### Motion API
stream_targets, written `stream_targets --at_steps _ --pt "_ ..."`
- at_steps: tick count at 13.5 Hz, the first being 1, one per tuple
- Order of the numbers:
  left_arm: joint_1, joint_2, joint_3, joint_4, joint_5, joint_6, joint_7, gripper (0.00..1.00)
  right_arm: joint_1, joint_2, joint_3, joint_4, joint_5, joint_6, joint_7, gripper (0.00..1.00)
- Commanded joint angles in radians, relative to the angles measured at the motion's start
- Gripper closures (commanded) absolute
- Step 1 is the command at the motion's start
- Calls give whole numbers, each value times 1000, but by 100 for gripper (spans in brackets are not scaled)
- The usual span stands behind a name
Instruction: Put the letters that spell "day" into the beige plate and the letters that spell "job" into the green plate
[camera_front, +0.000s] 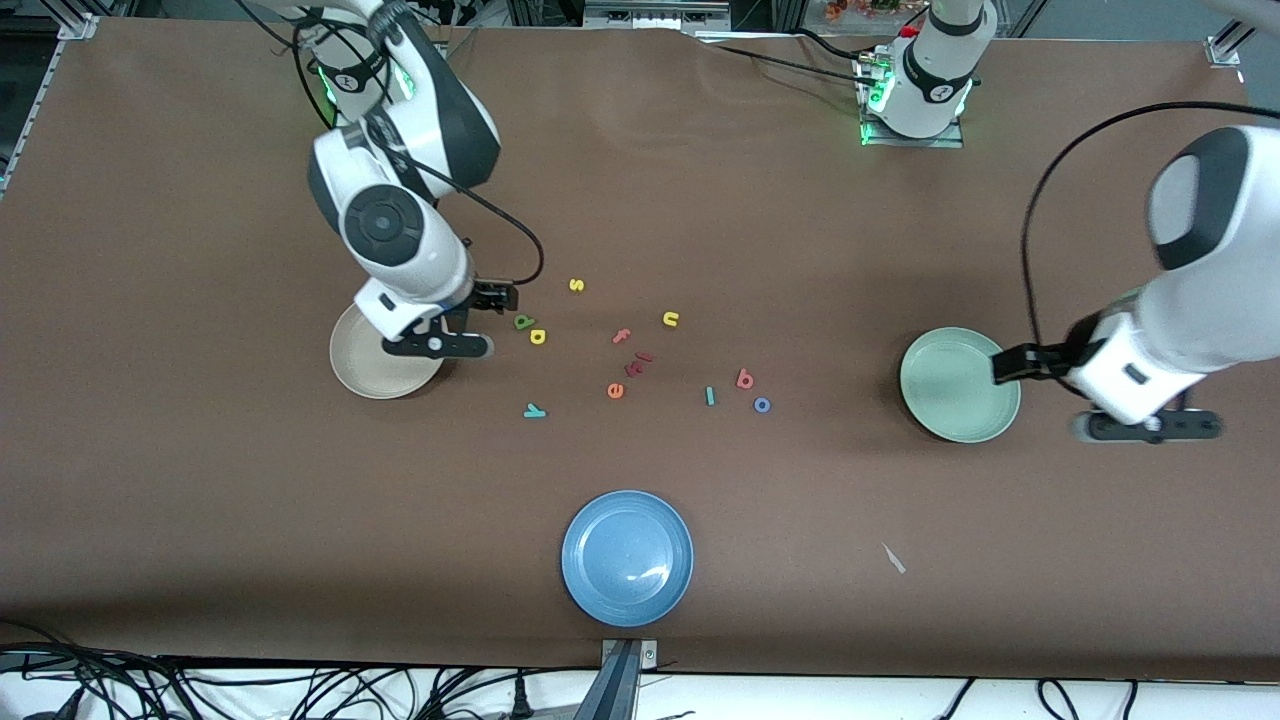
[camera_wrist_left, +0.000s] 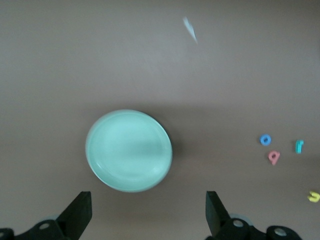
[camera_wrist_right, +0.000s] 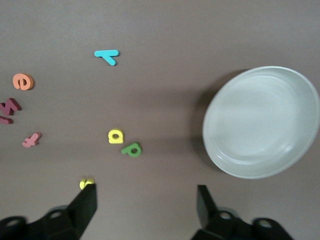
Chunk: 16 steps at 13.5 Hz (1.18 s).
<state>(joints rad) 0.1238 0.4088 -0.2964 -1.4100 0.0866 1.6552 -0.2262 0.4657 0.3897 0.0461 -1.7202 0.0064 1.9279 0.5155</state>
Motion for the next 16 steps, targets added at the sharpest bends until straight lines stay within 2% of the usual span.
stream_targets --at_steps 1,2,3,5,9,13,16 --pt "-102 97 0 -7 -24 9 -183 0 22 90 -6 -2 -3 115 12 32" --pt "-124 128 0 -10 -25 56 -256 0 37 106 -8 -12 -3 140 12 39" --pt "-145 148 0 -18 -44 122 -338 0 47 118 -6 -15 -3 155 12 41" --pt "-190 194 0 -29 -94 233 -509 0 53 155 -8 -18 -3 186 12 41" --pt "-259 309 0 -29 -100 401 -803 0 82 205 -8 -48 -5 276 12 42" --pt "-302 349 0 -50 -99 482 -935 2 85 225 -8 -79 -5 332 12 46" --pt "-291 349 0 -125 -102 590 -947 12 91 244 -8 -82 -3 353 14 46"
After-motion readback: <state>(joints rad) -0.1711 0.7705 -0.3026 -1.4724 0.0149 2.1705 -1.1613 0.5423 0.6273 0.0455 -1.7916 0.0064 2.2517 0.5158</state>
